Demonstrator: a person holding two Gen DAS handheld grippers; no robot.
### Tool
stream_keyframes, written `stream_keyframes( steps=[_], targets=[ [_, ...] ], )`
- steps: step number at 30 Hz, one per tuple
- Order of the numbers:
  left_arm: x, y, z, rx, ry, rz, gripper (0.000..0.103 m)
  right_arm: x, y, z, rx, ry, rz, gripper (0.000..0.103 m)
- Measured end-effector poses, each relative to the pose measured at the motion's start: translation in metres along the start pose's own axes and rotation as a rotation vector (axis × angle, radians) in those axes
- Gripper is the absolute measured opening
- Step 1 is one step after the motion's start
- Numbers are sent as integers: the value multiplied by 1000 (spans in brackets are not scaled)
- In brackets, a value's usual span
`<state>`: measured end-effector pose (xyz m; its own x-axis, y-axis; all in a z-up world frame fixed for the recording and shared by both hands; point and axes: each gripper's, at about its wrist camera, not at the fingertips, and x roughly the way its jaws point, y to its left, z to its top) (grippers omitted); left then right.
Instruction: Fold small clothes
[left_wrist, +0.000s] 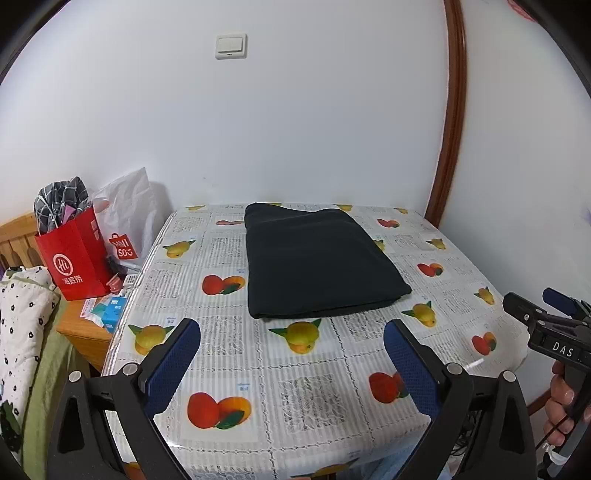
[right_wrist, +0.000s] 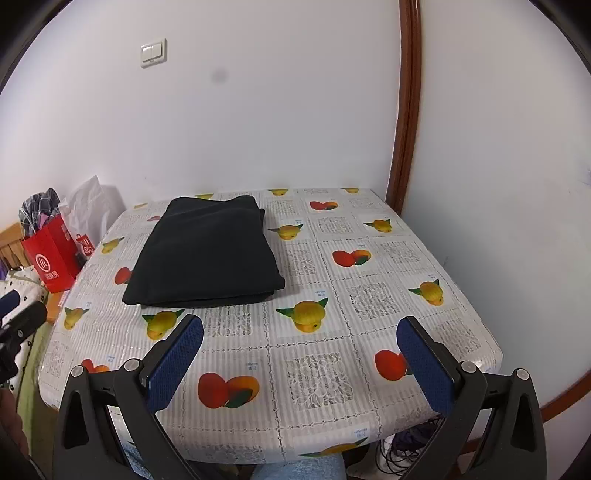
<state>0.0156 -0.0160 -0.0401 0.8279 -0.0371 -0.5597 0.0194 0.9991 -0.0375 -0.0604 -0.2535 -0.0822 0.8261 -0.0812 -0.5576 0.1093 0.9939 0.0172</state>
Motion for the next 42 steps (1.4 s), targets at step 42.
stream_keyframes(
  steps=[42],
  targets=[
    [-2, 4, -7, -12, 15, 7, 100, -10, -8, -8, 19, 1, -11, 103]
  ],
)
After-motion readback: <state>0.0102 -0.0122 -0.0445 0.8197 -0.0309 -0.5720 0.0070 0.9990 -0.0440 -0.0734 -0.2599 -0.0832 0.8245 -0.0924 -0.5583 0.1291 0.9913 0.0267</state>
